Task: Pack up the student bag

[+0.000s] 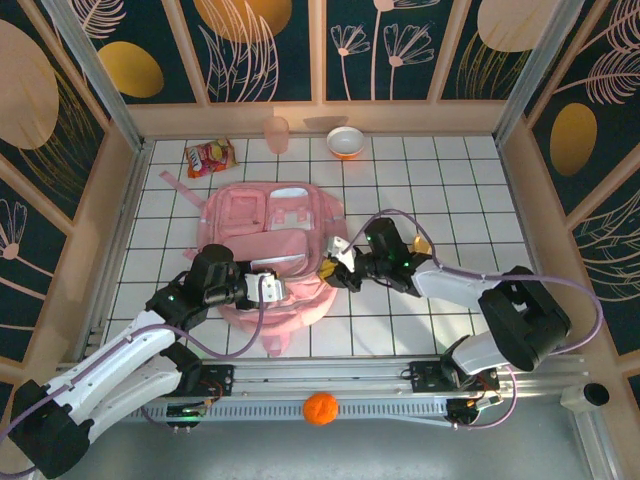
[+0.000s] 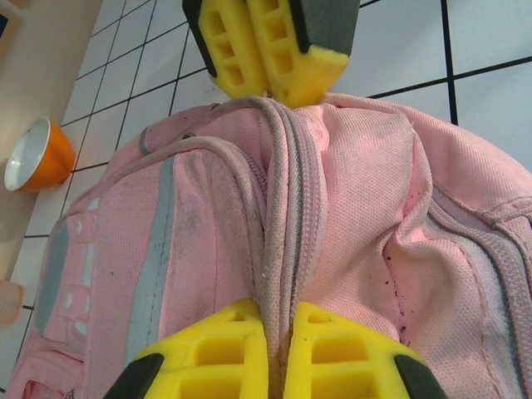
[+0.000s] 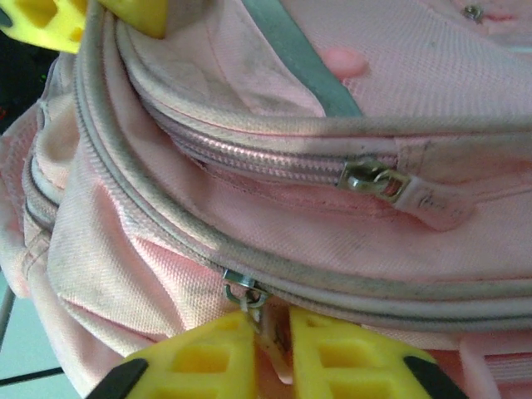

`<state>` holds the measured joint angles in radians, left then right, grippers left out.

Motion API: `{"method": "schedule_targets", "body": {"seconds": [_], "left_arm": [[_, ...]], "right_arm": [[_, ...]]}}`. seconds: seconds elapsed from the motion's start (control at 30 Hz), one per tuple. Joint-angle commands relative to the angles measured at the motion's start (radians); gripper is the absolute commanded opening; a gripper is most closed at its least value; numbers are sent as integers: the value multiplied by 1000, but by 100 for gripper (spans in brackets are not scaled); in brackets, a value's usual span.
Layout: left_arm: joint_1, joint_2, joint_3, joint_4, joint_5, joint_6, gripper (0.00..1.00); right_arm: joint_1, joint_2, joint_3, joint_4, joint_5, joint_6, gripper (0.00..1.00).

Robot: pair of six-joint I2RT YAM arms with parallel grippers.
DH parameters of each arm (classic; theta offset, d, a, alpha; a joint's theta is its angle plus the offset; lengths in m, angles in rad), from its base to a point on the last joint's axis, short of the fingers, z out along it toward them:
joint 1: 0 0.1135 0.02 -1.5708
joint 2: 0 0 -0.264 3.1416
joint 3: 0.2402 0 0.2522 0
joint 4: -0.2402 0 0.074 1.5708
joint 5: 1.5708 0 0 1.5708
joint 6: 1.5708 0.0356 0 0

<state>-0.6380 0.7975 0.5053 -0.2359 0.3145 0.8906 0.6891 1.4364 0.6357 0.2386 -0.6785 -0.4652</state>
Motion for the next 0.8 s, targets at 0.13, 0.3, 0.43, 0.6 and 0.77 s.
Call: {"method": "schedule_targets", "body": {"seconds": [0.13, 0.3, 0.43, 0.6, 0.77], "left_arm": [[3, -20, 55, 86, 89, 37, 0], [3, -34, 63, 44, 109, 47, 0], [2, -50, 67, 7, 139, 59, 0], [3, -69, 63, -20, 169, 77, 0], [3, -87, 46, -17, 192, 72, 0]], "right_arm": [[-53, 7, 42, -7, 46, 100, 0], [-135, 26, 52, 33, 126, 214, 0], [-210, 96, 115, 46, 198, 272, 0], [-218, 209, 228, 38, 347, 308, 0], [-230, 308, 321, 39, 527, 347, 0]]}}
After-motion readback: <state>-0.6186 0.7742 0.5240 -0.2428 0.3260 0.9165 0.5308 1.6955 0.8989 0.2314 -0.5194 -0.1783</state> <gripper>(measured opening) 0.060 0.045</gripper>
